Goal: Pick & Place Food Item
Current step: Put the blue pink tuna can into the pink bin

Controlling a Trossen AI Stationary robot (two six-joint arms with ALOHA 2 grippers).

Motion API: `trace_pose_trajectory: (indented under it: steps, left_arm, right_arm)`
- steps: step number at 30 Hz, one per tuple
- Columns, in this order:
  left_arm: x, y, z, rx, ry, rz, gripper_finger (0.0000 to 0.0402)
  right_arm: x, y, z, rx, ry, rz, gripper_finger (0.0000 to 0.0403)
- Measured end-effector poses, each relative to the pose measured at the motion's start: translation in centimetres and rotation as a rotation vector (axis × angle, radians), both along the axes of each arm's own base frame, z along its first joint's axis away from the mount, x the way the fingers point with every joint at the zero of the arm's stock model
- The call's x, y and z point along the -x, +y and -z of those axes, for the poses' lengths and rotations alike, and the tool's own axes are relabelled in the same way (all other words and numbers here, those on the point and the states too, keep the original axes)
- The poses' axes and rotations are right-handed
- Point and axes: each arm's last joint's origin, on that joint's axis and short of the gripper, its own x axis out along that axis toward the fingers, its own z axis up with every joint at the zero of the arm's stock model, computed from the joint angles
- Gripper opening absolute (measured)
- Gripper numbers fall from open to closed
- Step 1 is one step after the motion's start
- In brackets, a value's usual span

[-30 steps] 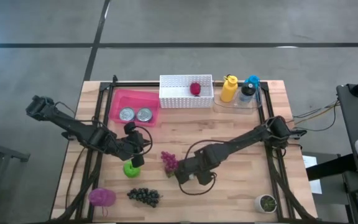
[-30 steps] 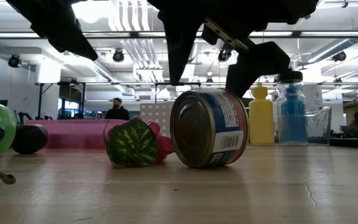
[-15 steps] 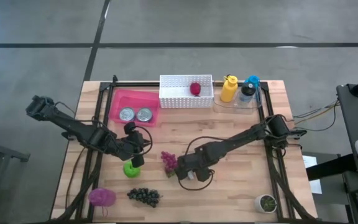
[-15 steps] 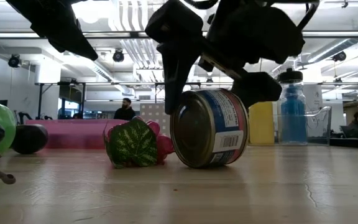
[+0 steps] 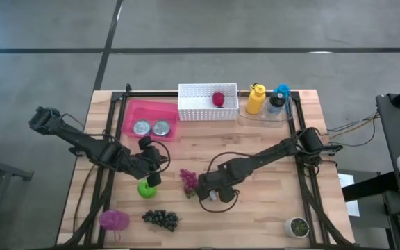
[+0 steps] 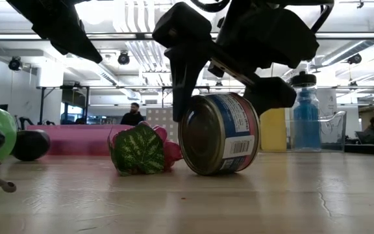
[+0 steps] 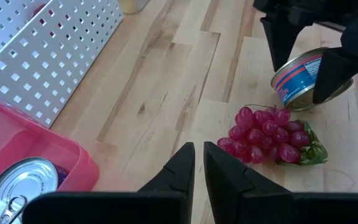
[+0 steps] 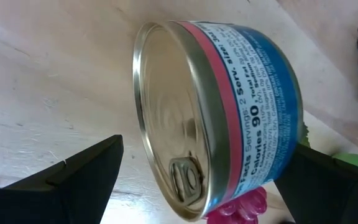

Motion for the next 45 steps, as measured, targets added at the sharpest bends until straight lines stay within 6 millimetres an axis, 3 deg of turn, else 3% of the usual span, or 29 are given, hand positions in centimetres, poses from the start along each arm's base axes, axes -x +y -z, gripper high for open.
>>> trace_pose_trajectory:
  steps: [33,45]
  left_arm:
    - [0.00,0.00,0.00,0.000,0.000,0.000,0.0039]
    - [0.00,0.00,0.00,0.000,0.000,0.000,0.0039]
  right_arm:
    - [-0.11,-0.46,0.00,0.010,0.001,0.004,0.0377]
    - [-0.13,-0.45,-0.01,0.008,-0.001,0.002,0.0275]
